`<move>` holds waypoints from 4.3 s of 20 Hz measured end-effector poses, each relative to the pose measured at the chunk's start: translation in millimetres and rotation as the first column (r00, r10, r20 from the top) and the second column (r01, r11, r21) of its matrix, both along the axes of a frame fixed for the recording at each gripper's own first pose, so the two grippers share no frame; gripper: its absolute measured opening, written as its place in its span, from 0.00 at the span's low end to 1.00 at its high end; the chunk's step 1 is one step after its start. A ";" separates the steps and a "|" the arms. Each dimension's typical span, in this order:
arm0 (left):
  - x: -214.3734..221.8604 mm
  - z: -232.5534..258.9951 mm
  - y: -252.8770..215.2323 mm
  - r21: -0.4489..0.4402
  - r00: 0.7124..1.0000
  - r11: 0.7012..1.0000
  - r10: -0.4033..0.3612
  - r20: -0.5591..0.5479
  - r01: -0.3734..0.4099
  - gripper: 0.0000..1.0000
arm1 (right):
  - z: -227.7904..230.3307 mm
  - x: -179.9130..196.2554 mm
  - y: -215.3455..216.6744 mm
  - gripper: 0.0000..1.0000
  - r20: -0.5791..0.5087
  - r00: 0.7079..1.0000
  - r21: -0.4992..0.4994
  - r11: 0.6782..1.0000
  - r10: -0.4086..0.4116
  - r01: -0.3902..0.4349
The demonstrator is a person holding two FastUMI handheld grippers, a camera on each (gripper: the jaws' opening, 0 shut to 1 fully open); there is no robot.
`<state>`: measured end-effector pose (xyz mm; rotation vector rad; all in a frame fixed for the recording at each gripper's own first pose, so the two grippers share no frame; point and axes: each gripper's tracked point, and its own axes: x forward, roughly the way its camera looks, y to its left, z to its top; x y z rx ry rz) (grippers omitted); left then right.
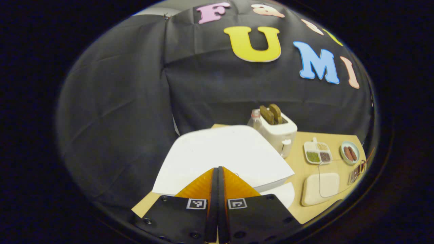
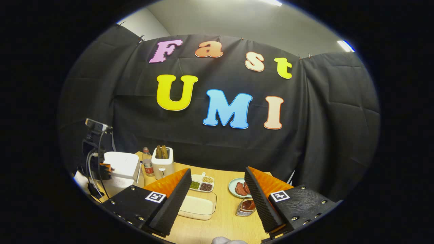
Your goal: Close the left gripper, press the button to open the rice cooker; take a wooden spoon from the chopstick holder with the right hand, scoop a spoonful of rice and pour it into the rice cooker, then put the wooden spoon back into the chopstick holder.
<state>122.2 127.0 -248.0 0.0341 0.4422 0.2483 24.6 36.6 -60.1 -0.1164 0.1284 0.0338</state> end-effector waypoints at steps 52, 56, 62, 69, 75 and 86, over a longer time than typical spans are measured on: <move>-100.5 200.7 -148.3 0.032 0.904 0.990 -0.138 0.404 0.137 0.98 | -280.3 176.3 -214.0 0.96 -0.288 0.915 0.248 0.901 -0.284 0.357; -95.9 195.4 -151.1 0.047 0.914 0.992 -0.125 0.386 0.116 0.99 | -292.9 203.6 -225.8 0.99 -0.299 0.908 0.271 0.886 -0.294 0.376; -88.2 187.6 -155.1 0.065 0.921 0.992 -0.124 0.370 0.107 1.00 | -290.6 219.1 -225.8 0.97 -0.287 0.916 0.254 0.900 -0.281 0.355; -81.6 190.9 -155.8 0.075 0.917 0.990 -0.138 0.375 0.119 1.00 | -288.5 221.0 -220.0 0.20 -0.307 0.917 0.298 0.890 -0.253 0.345; -78.3 185.4 -146.3 0.067 0.919 0.991 -0.133 0.370 0.117 0.98 | -275.0 220.6 -206.6 0.19 -0.286 0.927 0.252 0.915 -0.241 0.316; -84.2 175.4 -95.1 0.043 0.920 0.995 -0.102 0.379 0.093 0.98 | -117.3 211.6 -130.9 0.19 -0.062 0.985 0.223 0.960 -0.160 0.170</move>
